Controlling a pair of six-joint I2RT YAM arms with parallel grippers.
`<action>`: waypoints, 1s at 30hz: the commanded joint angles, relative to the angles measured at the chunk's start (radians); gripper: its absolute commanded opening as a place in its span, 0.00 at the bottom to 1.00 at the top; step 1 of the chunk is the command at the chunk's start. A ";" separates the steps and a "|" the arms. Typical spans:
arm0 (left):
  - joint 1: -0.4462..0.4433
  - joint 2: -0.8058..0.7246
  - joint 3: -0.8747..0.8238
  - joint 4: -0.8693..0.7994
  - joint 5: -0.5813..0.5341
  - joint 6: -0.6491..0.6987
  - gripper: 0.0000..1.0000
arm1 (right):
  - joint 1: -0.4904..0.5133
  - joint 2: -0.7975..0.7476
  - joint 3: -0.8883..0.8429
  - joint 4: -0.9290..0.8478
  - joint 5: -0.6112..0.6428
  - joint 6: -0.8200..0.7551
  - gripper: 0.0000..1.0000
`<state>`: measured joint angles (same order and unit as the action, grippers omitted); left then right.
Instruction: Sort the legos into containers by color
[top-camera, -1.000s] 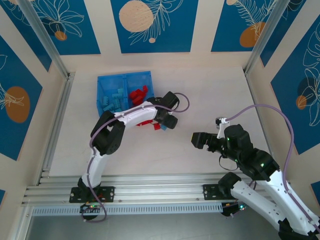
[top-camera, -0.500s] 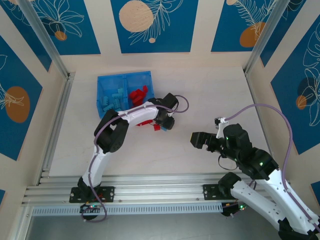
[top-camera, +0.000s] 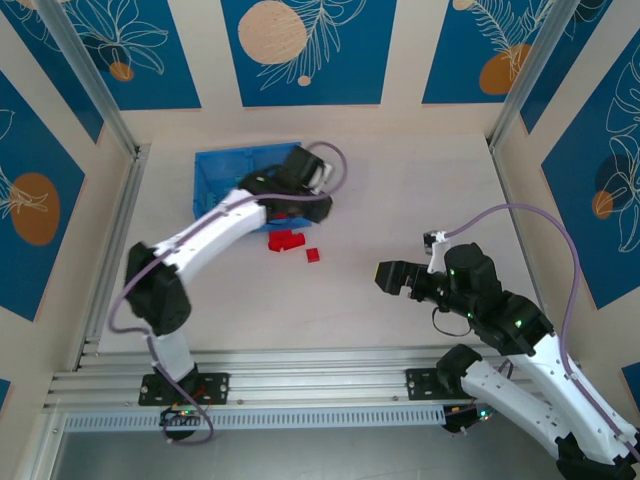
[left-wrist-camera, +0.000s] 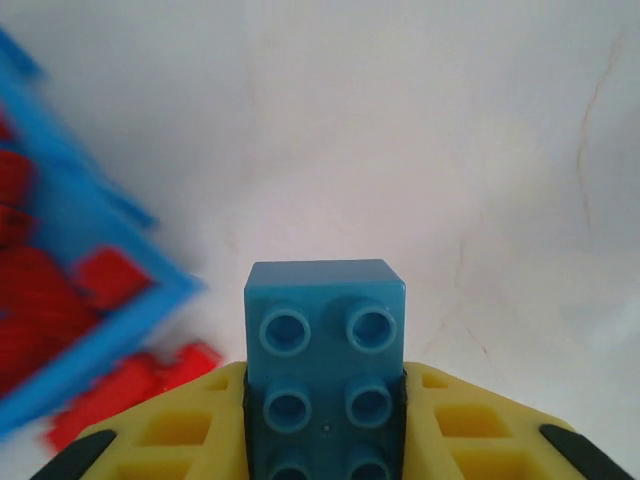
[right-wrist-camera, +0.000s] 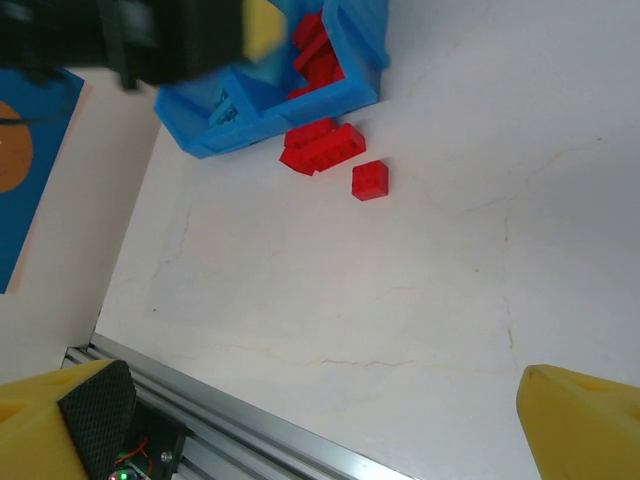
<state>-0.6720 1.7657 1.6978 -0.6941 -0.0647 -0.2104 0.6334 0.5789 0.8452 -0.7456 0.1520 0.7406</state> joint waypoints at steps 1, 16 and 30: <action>0.134 -0.045 -0.018 -0.027 -0.076 0.023 0.31 | 0.000 0.011 0.029 0.031 -0.026 0.016 1.00; 0.514 0.161 0.044 -0.009 -0.109 -0.066 0.30 | 0.006 0.006 0.029 0.002 -0.041 0.037 1.00; 0.550 0.429 0.357 -0.096 -0.216 -0.047 0.53 | 0.015 -0.036 0.040 -0.052 -0.030 0.076 0.99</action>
<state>-0.1417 2.1914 2.0228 -0.7471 -0.2672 -0.2562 0.6418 0.5541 0.8524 -0.7681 0.1299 0.7959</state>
